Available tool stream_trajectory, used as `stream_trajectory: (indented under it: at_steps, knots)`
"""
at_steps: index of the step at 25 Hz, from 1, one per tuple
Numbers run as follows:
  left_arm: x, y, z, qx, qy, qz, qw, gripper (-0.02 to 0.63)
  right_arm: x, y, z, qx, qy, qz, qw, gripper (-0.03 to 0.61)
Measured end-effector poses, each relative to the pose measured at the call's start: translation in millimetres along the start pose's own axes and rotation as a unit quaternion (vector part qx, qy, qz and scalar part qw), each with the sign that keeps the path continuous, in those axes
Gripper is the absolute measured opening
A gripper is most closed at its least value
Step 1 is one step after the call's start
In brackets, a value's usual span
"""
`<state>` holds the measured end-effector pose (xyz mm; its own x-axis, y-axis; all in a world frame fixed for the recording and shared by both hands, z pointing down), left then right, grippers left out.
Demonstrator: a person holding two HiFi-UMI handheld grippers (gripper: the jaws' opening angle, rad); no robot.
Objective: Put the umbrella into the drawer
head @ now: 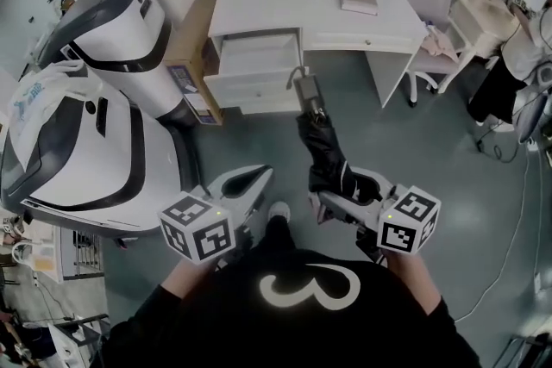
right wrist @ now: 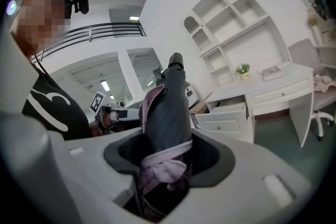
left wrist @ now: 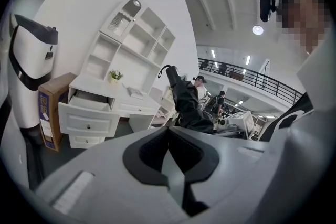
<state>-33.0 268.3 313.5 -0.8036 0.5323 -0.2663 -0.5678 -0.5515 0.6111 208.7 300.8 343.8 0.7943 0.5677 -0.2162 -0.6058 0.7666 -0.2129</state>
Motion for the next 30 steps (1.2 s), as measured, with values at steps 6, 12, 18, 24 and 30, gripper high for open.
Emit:
stream_trajectory:
  at_steps: [6,12,18,24,30]
  knots:
    - [-61.7,72.6,-81.5,0.006,0.033,0.005,0.9994,0.009,-78.0,-82.1,-32.1,-0.026,0.006,0.013,1.000,0.230]
    - [-99.6,147.8,-143.3,0.025,0.037,0.001,0.9990,0.009,-146.8,-149.0,-59.2,-0.032,0.027,0.028,0.999,0.230]
    - [-116.2,199.4,-171.7,0.035,0.035,-0.010,0.9987,0.009,-191.9,-186.3,-77.5,-0.022,0.042,0.035,0.998,0.230]
    - [-120.8,226.5,-185.6,0.043,0.025,-0.025,0.9985,0.009,-216.8,-205.2,-73.1,-0.024,0.064,0.027,0.997,0.230]
    - [-134.4,237.6,-196.0,0.045,0.019,-0.039,0.9981,0.009,-234.2,-229.2,-73.9,-0.024,0.075,0.006,0.997,0.230]
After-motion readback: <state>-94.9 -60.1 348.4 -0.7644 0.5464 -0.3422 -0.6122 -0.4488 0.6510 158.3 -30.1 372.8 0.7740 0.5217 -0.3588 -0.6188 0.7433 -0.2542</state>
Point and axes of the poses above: the fingertips, and each gripper's own axes: x backward along the fingers, y to its left, z out of its underside, the point moved 9 cm from there along x, backward along the fingers, and after that the axes turned 14 degrees about x, right-handed, at the moved point
